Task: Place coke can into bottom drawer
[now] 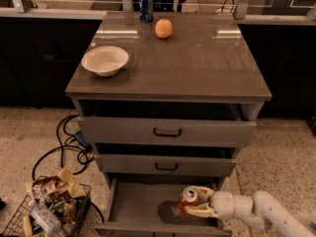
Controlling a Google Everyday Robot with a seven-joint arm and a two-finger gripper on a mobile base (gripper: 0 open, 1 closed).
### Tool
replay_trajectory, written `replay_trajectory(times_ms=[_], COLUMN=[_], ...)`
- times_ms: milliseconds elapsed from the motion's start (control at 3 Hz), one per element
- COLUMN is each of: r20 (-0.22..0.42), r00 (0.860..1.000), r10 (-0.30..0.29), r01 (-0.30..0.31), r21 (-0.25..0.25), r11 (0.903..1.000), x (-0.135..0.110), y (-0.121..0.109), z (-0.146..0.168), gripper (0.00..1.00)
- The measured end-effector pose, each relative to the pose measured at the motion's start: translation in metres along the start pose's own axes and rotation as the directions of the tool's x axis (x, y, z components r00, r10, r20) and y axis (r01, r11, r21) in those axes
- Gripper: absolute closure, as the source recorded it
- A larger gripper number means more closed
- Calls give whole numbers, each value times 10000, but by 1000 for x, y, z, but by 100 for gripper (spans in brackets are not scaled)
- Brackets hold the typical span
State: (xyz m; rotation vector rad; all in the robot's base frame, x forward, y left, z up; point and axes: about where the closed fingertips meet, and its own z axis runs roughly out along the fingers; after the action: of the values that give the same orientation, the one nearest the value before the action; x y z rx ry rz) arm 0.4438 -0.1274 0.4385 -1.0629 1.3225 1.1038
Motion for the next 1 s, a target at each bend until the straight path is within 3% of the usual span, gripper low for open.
replay_trajectory(times_ms=[333,667,1000], r20=[323,325,399], r00=[9990,9991,9987], r10=[-293,-284,-331], r01=[293,284,342], r21=[33,2,-256], r11=[9996,9996,9991], x=[28,29,39], y=[0,-2,-19], z=[53,56,74], gripper=[100,100,100])
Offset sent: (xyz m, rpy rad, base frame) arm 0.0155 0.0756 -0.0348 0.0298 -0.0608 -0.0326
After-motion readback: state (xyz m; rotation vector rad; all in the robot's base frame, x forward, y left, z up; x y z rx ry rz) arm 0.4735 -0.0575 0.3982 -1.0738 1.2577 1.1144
